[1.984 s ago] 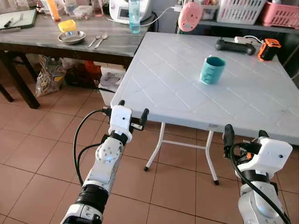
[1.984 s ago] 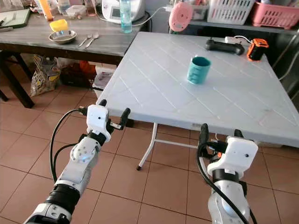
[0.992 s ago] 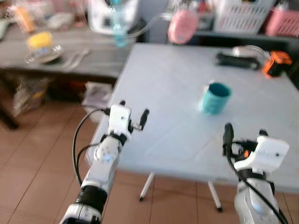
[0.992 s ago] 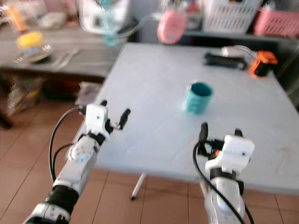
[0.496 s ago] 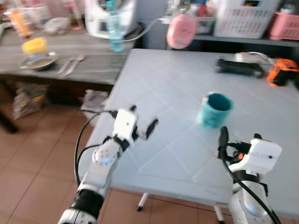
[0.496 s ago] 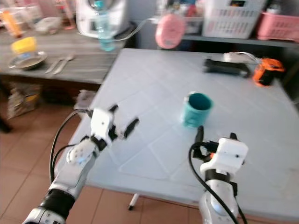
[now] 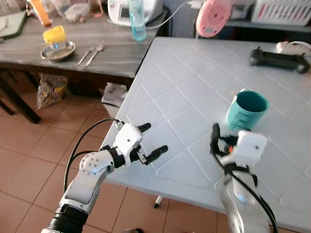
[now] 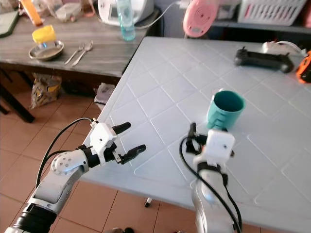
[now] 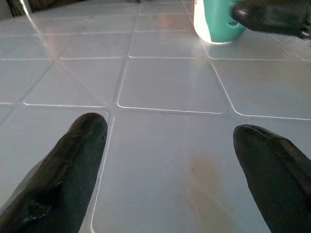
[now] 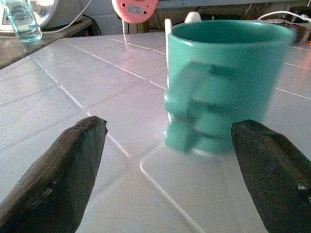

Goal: Setting the table

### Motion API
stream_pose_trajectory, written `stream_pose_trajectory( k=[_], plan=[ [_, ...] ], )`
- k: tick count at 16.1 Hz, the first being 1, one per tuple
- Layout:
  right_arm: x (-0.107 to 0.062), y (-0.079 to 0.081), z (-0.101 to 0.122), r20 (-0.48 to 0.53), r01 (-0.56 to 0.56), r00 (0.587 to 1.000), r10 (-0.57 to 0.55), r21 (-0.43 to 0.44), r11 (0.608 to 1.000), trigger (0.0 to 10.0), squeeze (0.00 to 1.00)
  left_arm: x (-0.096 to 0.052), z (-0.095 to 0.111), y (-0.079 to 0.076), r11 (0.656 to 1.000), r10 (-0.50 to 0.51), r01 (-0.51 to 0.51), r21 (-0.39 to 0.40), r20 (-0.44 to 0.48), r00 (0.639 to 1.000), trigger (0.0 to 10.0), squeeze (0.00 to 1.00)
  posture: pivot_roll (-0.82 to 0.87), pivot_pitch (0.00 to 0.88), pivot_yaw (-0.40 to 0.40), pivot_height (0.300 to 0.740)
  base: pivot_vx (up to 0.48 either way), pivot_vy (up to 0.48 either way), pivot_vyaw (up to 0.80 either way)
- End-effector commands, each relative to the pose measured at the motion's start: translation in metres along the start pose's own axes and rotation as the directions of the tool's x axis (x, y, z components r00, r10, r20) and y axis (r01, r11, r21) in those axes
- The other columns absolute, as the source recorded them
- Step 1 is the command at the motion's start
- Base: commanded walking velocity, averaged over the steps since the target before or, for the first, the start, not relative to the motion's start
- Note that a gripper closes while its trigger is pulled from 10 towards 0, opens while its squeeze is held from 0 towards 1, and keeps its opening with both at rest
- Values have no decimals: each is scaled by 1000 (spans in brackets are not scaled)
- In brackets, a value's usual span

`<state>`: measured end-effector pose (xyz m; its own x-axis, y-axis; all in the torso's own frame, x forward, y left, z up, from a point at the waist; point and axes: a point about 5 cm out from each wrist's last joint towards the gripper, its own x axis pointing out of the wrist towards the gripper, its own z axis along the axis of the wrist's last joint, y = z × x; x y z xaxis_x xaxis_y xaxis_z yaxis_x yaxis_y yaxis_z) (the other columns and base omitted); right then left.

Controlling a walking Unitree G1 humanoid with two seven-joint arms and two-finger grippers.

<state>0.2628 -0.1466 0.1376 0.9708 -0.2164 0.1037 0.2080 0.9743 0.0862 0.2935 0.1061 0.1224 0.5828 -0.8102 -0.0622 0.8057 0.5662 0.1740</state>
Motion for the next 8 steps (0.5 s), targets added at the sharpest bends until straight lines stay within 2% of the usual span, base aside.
stream_pose_trajectory(
  k=[1,4,5,6,7,8],
  plan=[
    [2,15,-2,-37,39,999,-35,105,994,10000,0,0,5,-1,1000,-19,19,-2,5,1000,10000,0,110,191,76,740,0,0,0],
    [18,24,4,-13,44,999,-43,109,993,10000,0,0,5,-11,997,-79,79,-24,-1,997,10000,0,110,187,72,740,0,0,0],
    [20,26,5,-9,47,999,-46,107,993,4588,0,0,6,-13,996,-85,85,-33,4,996,10000,0,109,186,70,740,0,0,0],
    [21,28,6,-7,47,999,-47,110,993,4588,0,1,5,-13,996,-87,87,-35,3,996,10000,0,108,185,69,740,0,0,0],
    [21,27,7,2,65,998,-65,103,993,1922,0,2,6,-14,995,-86,86,-43,7,996,10000,0,101,183,66,740,0,0,0],
    [21,25,7,3,87,996,-88,99,991,0,0,2,6,-14,995,-89,90,-48,10,996,10000,0,101,183,66,740,0,0,0]
  ],
)
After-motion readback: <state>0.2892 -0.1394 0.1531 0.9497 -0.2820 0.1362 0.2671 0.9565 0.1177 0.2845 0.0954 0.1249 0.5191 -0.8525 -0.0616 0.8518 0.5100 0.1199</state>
